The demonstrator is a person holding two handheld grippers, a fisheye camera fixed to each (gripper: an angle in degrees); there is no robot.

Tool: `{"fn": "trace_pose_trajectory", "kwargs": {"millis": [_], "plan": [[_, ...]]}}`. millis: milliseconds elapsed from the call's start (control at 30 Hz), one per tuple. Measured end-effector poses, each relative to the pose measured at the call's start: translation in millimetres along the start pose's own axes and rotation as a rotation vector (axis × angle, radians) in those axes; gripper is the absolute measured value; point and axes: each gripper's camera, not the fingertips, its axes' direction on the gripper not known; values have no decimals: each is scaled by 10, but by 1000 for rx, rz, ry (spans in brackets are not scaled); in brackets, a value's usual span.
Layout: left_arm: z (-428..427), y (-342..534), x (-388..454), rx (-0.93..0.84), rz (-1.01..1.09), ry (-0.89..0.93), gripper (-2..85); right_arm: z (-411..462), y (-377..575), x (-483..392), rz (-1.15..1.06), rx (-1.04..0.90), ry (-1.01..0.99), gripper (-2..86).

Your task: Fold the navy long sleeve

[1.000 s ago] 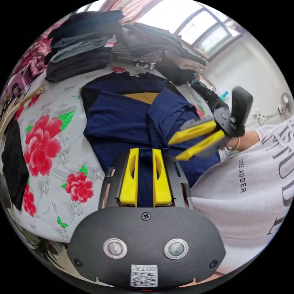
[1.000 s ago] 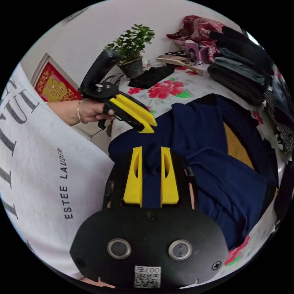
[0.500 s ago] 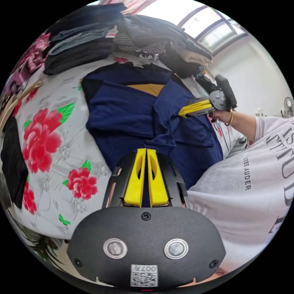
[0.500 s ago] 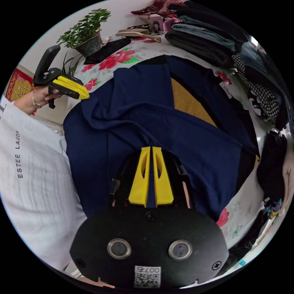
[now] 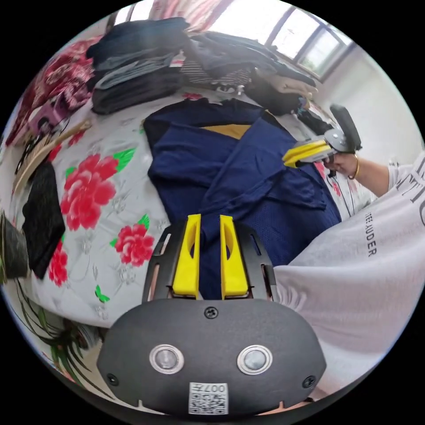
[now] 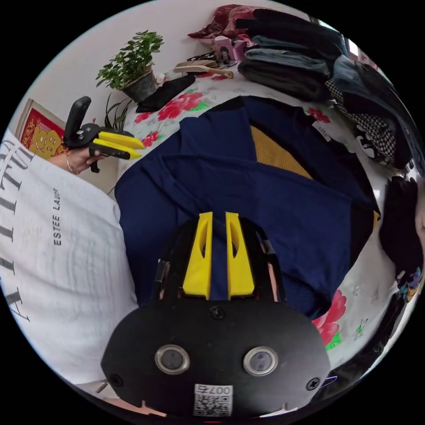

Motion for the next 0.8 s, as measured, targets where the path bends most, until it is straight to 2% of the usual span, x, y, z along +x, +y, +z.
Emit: {"fn": "trace_pose_trajectory", "kwargs": {"millis": [100, 167, 200, 333, 433, 467, 600, 667, 800], "plan": [[275, -282, 163, -47, 127, 9, 69, 154, -112, 201, 34, -7, -29, 24], [591, -373, 200, -207, 140, 44, 55, 357, -95, 296, 39, -106, -83, 24], [571, -368, 218, -189, 141, 35, 45, 393, -64, 300, 32, -129, -97, 24], [401, -114, 375, -234, 194, -26, 2, 455, 256, 284, -16, -180, -137, 18], [477, 162, 475, -418, 254, 80, -7, 499, 374, 351, -27, -246, -242, 16], [452, 240, 499, -428, 260, 77, -8, 454, 386, 399, -38, -232, -240, 16], [285, 127, 320, -328, 148, 67, -9, 138, 271, 882, 59, -78, -103, 14], [178, -168, 76, -189, 49, 55, -9, -104, 155, 1388, 198, 59, 22, 13], [164, -833, -266, -25, 9, -16, -9, -282, -87, 2084, 329, 155, 187, 12]]}}
